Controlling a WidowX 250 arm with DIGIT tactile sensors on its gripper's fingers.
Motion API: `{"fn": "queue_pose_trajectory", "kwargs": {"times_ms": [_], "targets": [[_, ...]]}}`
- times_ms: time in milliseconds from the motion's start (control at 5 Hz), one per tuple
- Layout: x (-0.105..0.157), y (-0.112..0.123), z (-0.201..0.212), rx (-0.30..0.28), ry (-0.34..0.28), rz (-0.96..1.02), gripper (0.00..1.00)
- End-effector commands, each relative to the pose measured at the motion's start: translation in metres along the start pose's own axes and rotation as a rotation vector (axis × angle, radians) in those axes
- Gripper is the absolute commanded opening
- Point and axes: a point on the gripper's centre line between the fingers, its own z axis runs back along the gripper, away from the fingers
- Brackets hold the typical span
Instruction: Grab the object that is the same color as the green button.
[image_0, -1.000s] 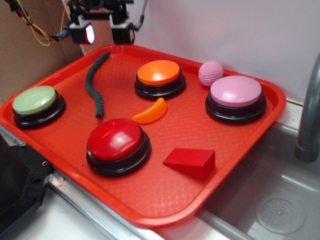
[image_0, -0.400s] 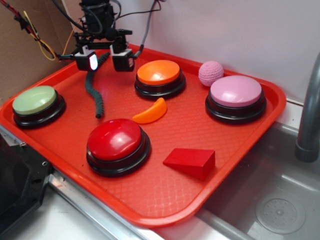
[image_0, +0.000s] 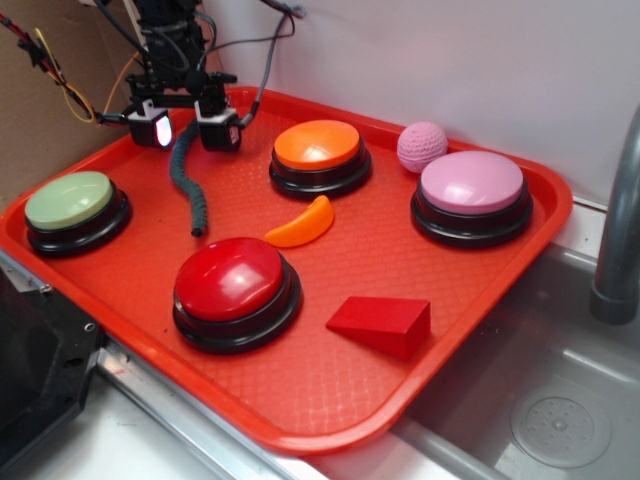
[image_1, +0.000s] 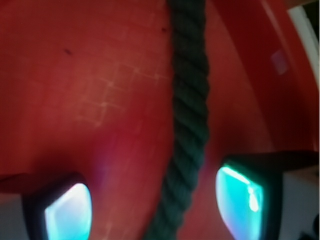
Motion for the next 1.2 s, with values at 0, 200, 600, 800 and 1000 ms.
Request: {"fn": "queue_pose_trajectory", "kwargs": {"times_ms": [0,200,600,800,1000], "targets": [[0.013,0.034,0.013,0.003,-0.059,0.023,1.00],[0.012,0.038,0.016,0.005,-0.070,0.022,1.00],[0.021,0.032,0.003,0.012,-0.114,-0.090,0.00],[0.026,0.031,-0.008,0.018,-0.104,-0.147,0.00],[0.025,0.031,-0.009,0.031,-0.094,-0.143,0.00]]}}
